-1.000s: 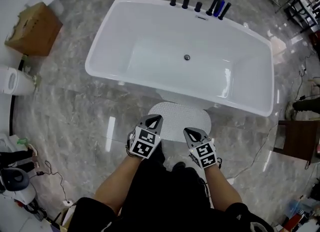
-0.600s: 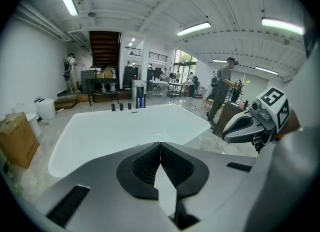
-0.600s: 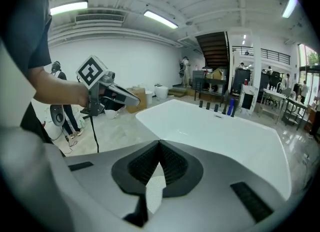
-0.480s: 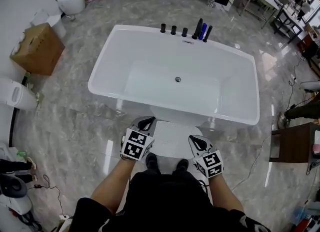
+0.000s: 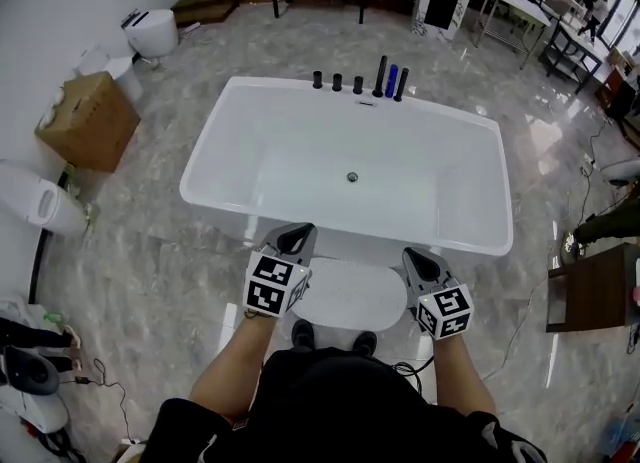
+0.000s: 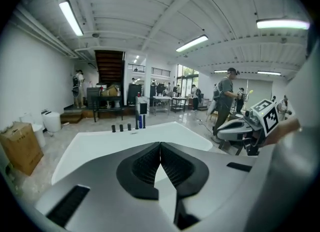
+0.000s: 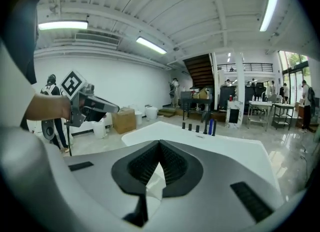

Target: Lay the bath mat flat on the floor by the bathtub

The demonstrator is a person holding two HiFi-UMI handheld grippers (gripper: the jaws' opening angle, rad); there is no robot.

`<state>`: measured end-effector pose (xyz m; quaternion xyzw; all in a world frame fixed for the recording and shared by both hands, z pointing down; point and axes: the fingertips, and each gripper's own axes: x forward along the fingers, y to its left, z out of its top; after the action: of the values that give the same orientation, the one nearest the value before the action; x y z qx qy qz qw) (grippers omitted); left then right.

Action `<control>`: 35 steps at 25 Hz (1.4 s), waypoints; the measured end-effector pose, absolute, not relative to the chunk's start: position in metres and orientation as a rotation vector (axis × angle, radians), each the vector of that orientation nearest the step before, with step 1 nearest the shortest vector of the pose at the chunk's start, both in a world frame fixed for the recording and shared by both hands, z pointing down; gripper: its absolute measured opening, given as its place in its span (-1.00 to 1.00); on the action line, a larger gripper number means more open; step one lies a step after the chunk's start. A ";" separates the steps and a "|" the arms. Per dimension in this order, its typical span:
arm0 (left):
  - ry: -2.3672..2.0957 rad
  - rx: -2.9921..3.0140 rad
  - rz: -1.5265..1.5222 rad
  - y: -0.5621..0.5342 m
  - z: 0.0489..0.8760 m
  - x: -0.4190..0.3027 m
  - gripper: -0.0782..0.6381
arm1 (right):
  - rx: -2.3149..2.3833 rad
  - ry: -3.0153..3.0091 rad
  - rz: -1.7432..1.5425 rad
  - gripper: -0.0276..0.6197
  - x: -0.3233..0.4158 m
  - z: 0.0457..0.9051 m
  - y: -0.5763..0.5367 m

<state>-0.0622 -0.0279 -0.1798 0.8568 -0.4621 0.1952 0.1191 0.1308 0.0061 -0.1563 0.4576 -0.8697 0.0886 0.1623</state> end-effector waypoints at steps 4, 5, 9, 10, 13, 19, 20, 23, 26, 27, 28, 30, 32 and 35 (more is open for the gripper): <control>-1.396 2.521 0.567 -0.033 -0.206 -0.045 -0.75 | 1.396 -2.564 0.239 -0.87 0.156 -0.200 0.000; -1.400 2.517 0.540 -0.034 -0.214 -0.043 -0.75 | 1.408 -2.587 0.225 -0.87 0.159 -0.213 0.000; -1.398 2.545 0.442 -0.035 -0.244 -0.037 -0.75 | 1.425 -2.679 0.162 -0.87 0.156 -0.258 0.005; -1.394 2.565 0.434 -0.035 -0.250 -0.035 -0.75 | 1.410 -2.694 0.139 -0.87 0.154 -0.265 0.008; -1.391 2.622 0.432 -0.040 -0.262 -0.030 -0.75 | 1.369 -2.711 0.074 -0.87 0.148 -0.279 0.015; -1.434 2.631 0.412 -0.044 -0.267 -0.032 -0.75 | 1.360 -2.692 0.039 -0.87 0.148 -0.278 0.015; -1.437 2.625 0.412 -0.045 -0.266 -0.033 -0.75 | 1.361 -2.688 0.039 -0.87 0.148 -0.278 0.014; -1.444 2.613 0.404 -0.045 -0.264 -0.035 -0.75 | 1.364 -2.687 0.046 -0.87 0.148 -0.277 0.010; -1.463 2.609 0.401 -0.043 -0.263 -0.038 -0.75 | 1.357 -2.694 0.041 -0.87 0.148 -0.275 0.008; -1.471 2.606 0.402 -0.042 -0.261 -0.038 -0.75 | 1.353 -2.698 0.040 -0.87 0.149 -0.274 0.007; -1.479 2.601 0.404 -0.041 -0.260 -0.039 -0.75 | 1.349 -2.702 0.042 -0.87 0.149 -0.273 0.007; -1.494 2.586 0.405 -0.039 -0.259 -0.043 -0.75 | 1.335 -2.710 0.050 -0.87 0.147 -0.271 0.006; -1.507 2.570 0.407 -0.038 -0.258 -0.048 -0.75 | 1.319 -2.715 0.059 -0.87 0.144 -0.270 0.004; -1.525 2.554 0.408 -0.039 -0.258 -0.051 -0.75 | 1.306 -2.721 0.067 -0.87 0.142 -0.269 0.000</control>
<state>-0.0513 -0.0393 -0.2583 0.8486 -0.5067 0.1355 0.0695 0.1419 -0.0001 -0.2691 0.4318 -0.8996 0.0220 0.0611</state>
